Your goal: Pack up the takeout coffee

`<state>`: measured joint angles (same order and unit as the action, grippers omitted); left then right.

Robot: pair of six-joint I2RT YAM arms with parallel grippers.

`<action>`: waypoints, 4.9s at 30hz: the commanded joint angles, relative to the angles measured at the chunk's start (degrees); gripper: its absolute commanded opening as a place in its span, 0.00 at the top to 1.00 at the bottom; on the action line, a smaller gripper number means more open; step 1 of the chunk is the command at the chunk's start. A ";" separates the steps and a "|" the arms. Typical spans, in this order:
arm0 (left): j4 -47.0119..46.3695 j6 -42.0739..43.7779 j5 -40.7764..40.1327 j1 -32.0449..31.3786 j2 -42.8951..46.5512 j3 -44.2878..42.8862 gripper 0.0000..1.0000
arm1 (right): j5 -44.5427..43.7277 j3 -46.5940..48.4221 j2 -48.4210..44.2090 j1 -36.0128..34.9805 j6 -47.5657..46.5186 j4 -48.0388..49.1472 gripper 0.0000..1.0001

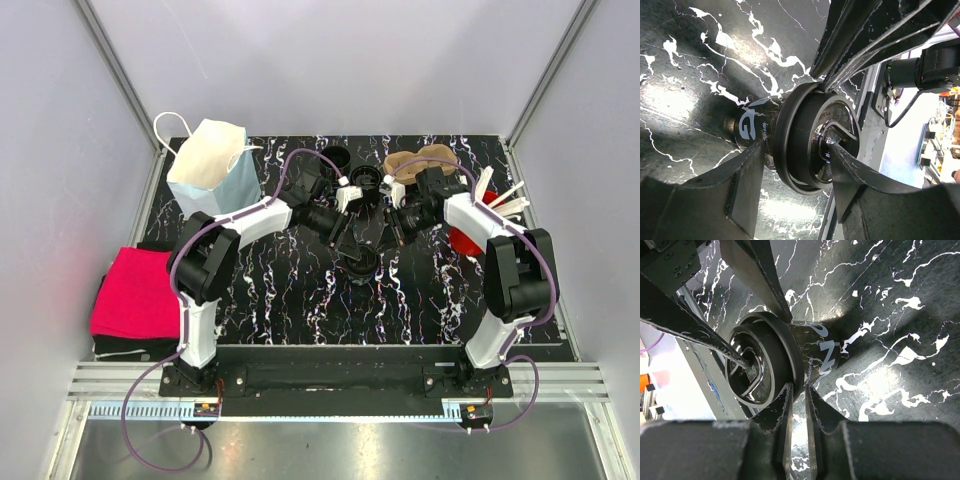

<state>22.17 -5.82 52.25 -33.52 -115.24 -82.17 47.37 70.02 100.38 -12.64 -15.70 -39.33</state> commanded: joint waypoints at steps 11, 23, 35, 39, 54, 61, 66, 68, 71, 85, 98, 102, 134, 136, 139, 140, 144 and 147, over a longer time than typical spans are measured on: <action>3.31 5.47 -10.59 -1.37 -2.36 1.49 0.47 | 0.87 7.24 2.80 -0.10 2.34 -0.04 0.76; 3.31 5.47 -10.68 -1.46 -3.06 0.78 0.47 | 2.63 4.77 2.98 -0.63 1.29 -0.31 0.69; 3.23 5.47 -11.12 -1.73 -3.06 0.70 0.47 | 5.27 5.22 3.16 -0.63 2.79 -0.31 0.66; 3.31 5.47 -11.47 -1.64 -2.97 0.87 0.47 | 4.93 4.78 3.07 -0.80 1.73 -1.36 0.67; 3.31 5.47 -12.78 -1.81 -2.62 1.22 0.47 | -5.61 2.14 6.14 -3.35 -0.03 -0.92 0.75; 4.02 6.88 -14.19 -1.99 -2.53 1.05 0.47 | -11.69 0.47 6.85 -4.76 -0.90 -0.83 0.76; 4.37 7.58 -15.95 -2.25 -1.92 1.22 0.47 | -14.06 -1.99 6.41 -5.29 -2.05 -0.75 0.77; 4.28 7.67 -16.39 -2.52 -1.65 1.31 0.47 | -13.98 -2.69 5.80 -5.55 -2.31 -0.83 0.77; 4.28 7.93 -17.18 -2.78 -1.13 1.66 0.47 | -14.15 -3.57 4.13 -6.16 -2.75 -0.83 0.77; 3.75 9.16 -20.52 -4.10 1.77 3.42 0.48 | -15.91 -1.56 -4.92 -6.52 -2.58 -0.39 0.69; 2.96 9.08 -20.70 -4.36 2.13 4.39 0.48 | -7.04 -2.34 -12.84 -2.30 -2.22 -1.80 0.53; 2.87 9.16 -21.05 -4.54 2.48 4.65 0.48 | -3.88 -5.06 -13.63 -2.21 -2.84 -2.77 0.49; 2.70 9.25 -22.01 -4.89 2.39 4.56 0.48 | -2.64 -7.36 -7.21 -3.18 -2.05 -3.21 0.55; 2.70 9.25 -22.19 -4.98 2.48 4.65 0.48 | -3.51 -7.26 -7.13 -3.44 -1.96 -3.21 0.59; 2.79 9.51 -22.54 -4.98 2.30 4.65 0.49 | -4.74 -7.35 -6.07 -3.79 -2.05 -3.12 0.65; 2.79 9.60 -22.63 -4.98 2.30 4.65 0.49 | -5.18 -7.35 -5.38 -3.97 -2.14 -3.12 0.66; 3.05 9.95 -23.16 -4.98 2.30 4.74 0.50 | -7.29 -7.00 -3.79 -4.67 -2.23 -3.12 0.72; 3.23 10.31 -23.51 -4.89 2.30 5.09 0.50 | -8.43 -6.65 -2.56 -4.93 -2.14 -3.21 0.73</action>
<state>21.74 -1.10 41.04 -38.02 -110.13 -80.44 46.46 63.33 94.11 -15.44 -15.92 -46.22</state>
